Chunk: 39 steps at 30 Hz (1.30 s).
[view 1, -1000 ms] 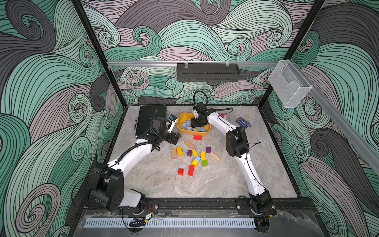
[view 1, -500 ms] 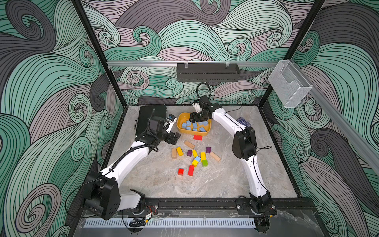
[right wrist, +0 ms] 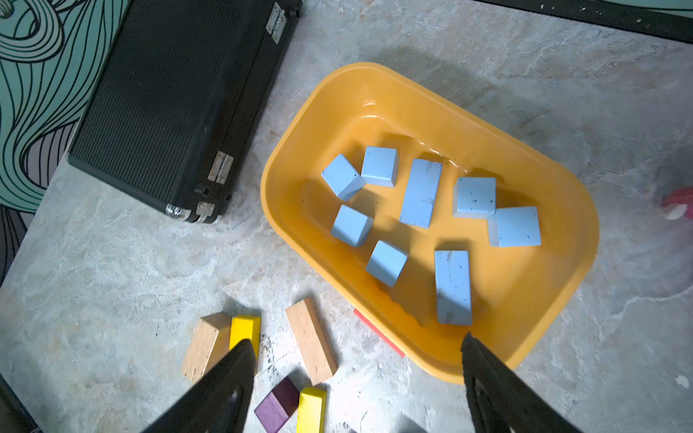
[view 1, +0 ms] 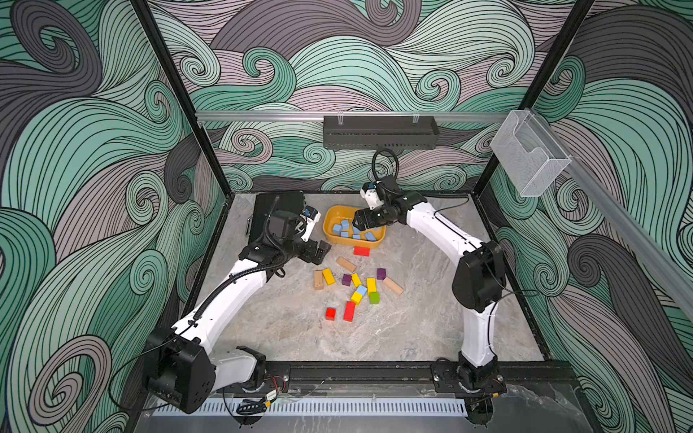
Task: Pick out the blue building blocks
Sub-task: Place the building block in the storage box, then pick up the building block from the center of the board.
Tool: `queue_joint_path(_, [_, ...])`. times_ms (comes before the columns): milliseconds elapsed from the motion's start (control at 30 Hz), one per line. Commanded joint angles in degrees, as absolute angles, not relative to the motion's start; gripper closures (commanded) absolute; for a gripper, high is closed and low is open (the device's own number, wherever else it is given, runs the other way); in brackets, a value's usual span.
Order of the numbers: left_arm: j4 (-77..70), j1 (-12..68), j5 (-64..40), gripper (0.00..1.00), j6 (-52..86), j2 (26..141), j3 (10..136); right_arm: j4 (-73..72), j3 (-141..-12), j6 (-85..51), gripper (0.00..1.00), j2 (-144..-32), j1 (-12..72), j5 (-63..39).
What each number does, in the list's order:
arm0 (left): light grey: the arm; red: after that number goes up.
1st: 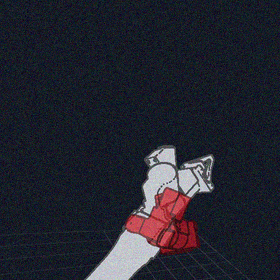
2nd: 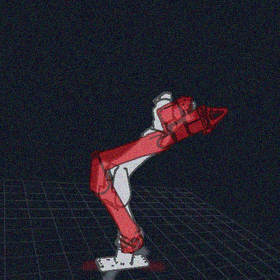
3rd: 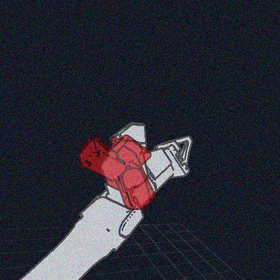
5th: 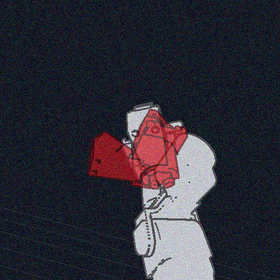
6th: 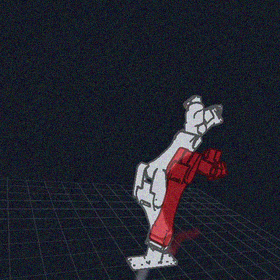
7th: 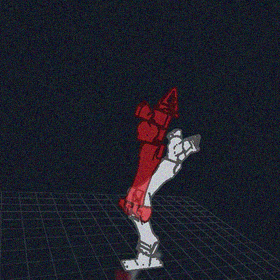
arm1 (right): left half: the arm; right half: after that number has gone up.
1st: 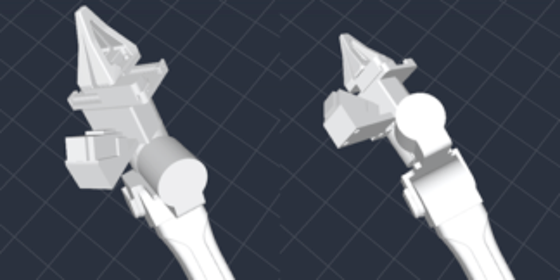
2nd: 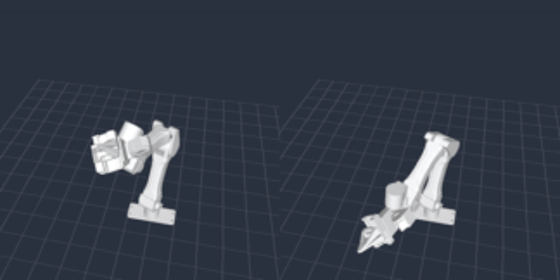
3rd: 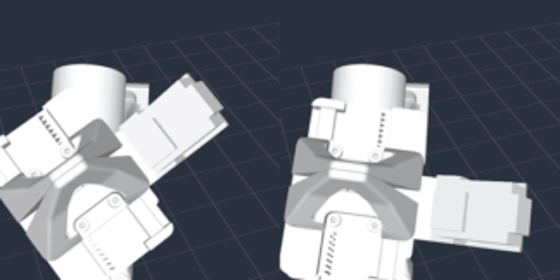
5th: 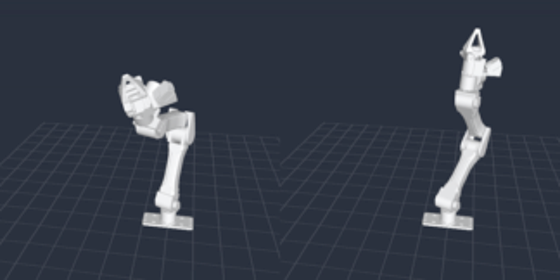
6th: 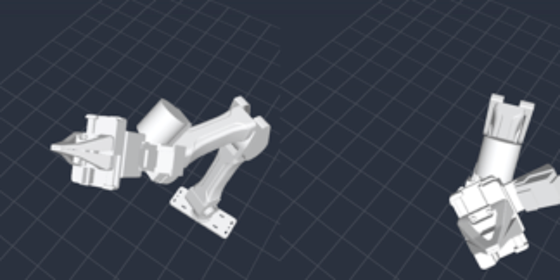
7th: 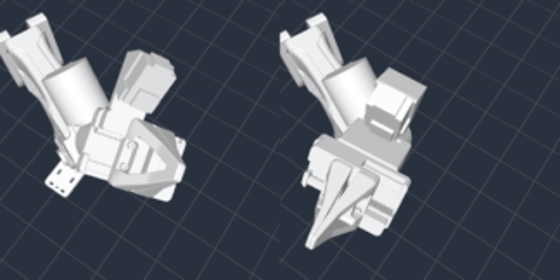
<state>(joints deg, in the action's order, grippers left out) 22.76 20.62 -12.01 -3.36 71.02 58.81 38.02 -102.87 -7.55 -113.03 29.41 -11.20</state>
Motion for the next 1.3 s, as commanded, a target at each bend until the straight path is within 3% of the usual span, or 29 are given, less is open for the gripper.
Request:
queue_joint_path(0, [24.86,20.55,-16.25,0.01,-1.17,68.77,60.82,33.73,-97.11,-6.72,0.05,-106.86,29.87,-10.01])
queue_joint_path(33, [24.92,20.82,-16.79,0.01,-0.97,68.43,60.73,32.85,-94.83,-6.81,0.01,-104.84,29.88,-9.97])
queue_joint_path(233, [27.32,23.26,-17.54,0.01,-0.01,67.99,61.03,28.1,-81.95,-8.13,0.01,-92.99,30.14,-9.28])
queue_joint_path(700, [28.41,34.61,-9.58,0.02,1.93,72.36,59.09,21.31,-53.66,-14.12,0.01,-67.63,30.51,-7.78])
queue_joint_path(1267, [29.55,42.75,-7.76,0.04,10.0,84.29,61.06,21.97,-34.31,-23.56,0.01,-50.97,30.59,-11.62])
